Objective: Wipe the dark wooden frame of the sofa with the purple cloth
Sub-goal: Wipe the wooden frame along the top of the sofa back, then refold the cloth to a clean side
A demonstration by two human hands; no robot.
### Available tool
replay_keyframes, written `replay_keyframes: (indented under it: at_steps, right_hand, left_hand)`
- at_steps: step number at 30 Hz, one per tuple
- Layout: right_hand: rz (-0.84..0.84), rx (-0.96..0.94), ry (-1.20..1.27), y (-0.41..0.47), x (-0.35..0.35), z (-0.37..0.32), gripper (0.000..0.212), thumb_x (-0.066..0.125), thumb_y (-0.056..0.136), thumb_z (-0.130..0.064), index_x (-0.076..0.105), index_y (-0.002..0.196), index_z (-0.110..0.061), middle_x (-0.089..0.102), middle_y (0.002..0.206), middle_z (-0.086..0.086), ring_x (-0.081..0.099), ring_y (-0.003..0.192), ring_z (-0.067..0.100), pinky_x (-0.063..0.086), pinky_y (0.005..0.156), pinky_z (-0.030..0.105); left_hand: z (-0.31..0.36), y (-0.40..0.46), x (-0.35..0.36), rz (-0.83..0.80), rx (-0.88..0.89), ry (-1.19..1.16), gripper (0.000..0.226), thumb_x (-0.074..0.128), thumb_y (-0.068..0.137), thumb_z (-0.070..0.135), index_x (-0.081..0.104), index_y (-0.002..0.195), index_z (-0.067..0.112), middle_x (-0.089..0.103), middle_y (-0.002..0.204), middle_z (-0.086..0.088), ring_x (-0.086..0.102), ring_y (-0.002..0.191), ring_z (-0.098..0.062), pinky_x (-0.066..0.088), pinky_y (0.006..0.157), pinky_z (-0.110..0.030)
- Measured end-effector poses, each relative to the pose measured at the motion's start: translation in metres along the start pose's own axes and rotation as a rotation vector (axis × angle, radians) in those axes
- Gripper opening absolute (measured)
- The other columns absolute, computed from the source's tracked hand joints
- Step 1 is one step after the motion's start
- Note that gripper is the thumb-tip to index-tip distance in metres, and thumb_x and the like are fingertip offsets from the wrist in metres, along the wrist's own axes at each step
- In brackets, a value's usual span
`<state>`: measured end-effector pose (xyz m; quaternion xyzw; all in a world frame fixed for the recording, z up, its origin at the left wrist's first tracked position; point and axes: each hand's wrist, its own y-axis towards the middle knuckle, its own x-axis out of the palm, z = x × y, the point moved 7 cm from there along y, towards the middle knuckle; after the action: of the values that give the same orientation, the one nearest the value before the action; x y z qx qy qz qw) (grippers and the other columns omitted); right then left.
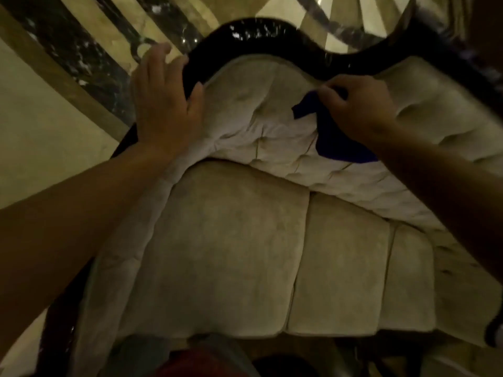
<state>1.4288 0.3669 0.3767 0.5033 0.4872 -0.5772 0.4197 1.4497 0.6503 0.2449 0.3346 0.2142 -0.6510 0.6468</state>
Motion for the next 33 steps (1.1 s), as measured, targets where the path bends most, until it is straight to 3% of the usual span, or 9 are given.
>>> replay_keyframes:
  at_steps: [2,5,9,11,16,21,25,30,33]
  right_hand:
    - [-0.071,0.013,0.075,-0.036,0.032,0.002,0.034,0.054,0.105,-0.046,0.072,0.122,-0.024,0.075,0.114,0.004,0.068,0.098,0.020,0.051,0.078,0.035]
    - [-0.165,0.105,0.261,-0.103,0.074,0.005,0.038,0.061,0.101,-0.048,0.066,0.130,-0.025,0.069,0.112,-0.002,0.066,0.095,0.018,0.053,0.077,0.032]
    - [-0.181,0.196,0.491,-0.192,0.089,-0.009,0.043,0.069,0.098,-0.039,0.059,0.138,-0.027,0.062,0.113,-0.010,0.061,0.089,0.003,0.044,0.072,0.009]
    - [-0.148,0.226,0.600,-0.223,0.078,-0.015,0.042,0.072,0.095,-0.033,0.060,0.135,-0.025,0.063,0.116,-0.012,0.058,0.093,-0.008,0.043,0.074,0.002]
    - [-0.069,0.315,0.798,-0.294,0.033,-0.012,0.038,0.072,0.092,-0.035,0.063,0.129,-0.027,0.067,0.118,-0.011,0.064,0.103,0.001,0.049,0.078,0.008]
    - [-0.013,0.369,0.876,-0.370,-0.009,0.008,0.025,0.074,0.095,-0.037,0.069,0.118,-0.028,0.069,0.107,-0.016,0.065,0.097,0.000,0.051,0.080,0.015]
    - [0.057,0.387,0.991,-0.421,-0.023,0.023,0.027,0.052,0.101,-0.044,0.074,0.109,-0.030,0.073,0.096,-0.015,0.066,0.086,0.000,0.047,0.073,0.018]
    - [0.242,0.468,1.132,-0.500,-0.047,0.084,0.034,0.048,0.101,-0.022,0.074,0.092,-0.041,0.074,0.087,-0.023,0.067,0.085,0.000,0.048,0.074,0.022]
    - [0.303,0.410,1.121,-0.551,-0.060,0.117,0.027,0.052,0.096,-0.023,0.078,0.101,-0.030,0.075,0.090,-0.021,0.069,0.085,0.002,0.051,0.071,0.019]
  left_hand:
    - [0.022,-0.027,-0.006,0.029,0.056,-0.232,0.046,0.048,0.104,0.029,0.057,0.140,0.001,0.049,0.148,-0.015,0.049,0.137,-0.030,0.031,0.119,-0.027]
    - [0.043,-0.081,0.016,-0.283,-0.189,-0.525,0.048,0.049,0.103,0.036,0.054,0.145,0.012,0.054,0.135,0.003,0.055,0.112,0.005,0.040,0.098,-0.004]
    - [0.072,-0.173,0.044,-0.672,-0.485,-0.755,0.050,0.052,0.103,0.044,0.049,0.148,0.023,0.067,0.113,0.010,0.069,0.099,-0.011,0.053,0.093,-0.033]
    - [0.081,-0.206,0.040,-0.682,-0.547,-0.809,0.044,0.051,0.105,0.043,0.054,0.144,0.022,0.071,0.111,0.007,0.072,0.098,-0.012,0.056,0.092,-0.036]
    - [0.117,-0.281,0.002,-0.771,-0.700,-0.990,0.036,0.048,0.107,0.044,0.062,0.132,0.023,0.077,0.114,-0.002,0.076,0.102,-0.021,0.061,0.089,-0.039]
    - [0.184,-0.331,-0.038,-0.929,-0.599,-1.057,0.043,0.048,0.100,0.056,0.070,0.125,0.030,0.077,0.117,-0.005,0.076,0.102,-0.024,0.061,0.082,-0.032]
    - [0.217,-0.358,-0.051,-0.915,-0.529,-0.907,0.034,0.050,0.106,0.046,0.070,0.122,0.024,0.077,0.115,-0.002,0.074,0.104,-0.025,0.061,0.091,-0.045]
    - [0.301,-0.385,-0.056,-0.901,-0.212,-0.743,0.023,0.055,0.106,0.031,0.067,0.125,0.025,0.075,0.110,0.012,0.070,0.097,0.005,0.053,0.079,-0.014]
    - [0.352,-0.417,-0.056,-0.902,-0.061,-0.690,0.017,0.056,0.105,0.025,0.072,0.110,0.029,0.077,0.096,0.018,0.070,0.090,0.005,0.050,0.073,-0.007]
